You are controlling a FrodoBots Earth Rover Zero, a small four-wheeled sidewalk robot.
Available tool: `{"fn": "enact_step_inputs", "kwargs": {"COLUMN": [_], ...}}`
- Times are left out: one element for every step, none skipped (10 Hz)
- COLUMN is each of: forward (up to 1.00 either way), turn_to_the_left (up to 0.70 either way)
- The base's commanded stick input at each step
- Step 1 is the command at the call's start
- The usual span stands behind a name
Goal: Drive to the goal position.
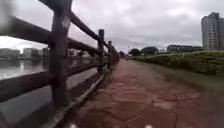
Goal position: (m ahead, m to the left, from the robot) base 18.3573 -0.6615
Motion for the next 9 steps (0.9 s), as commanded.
{"fn": "enact_step_inputs", "kwargs": {"forward": [0.85, 0.85, 0.85, 0.85, 0.85, 0.85, 0.85, 0.85, 0.85], "turn_to_the_left": [-0.33, -0.33, -0.33, -0.33, -0.33, -0.33, -0.33, -0.33, -0.33]}}
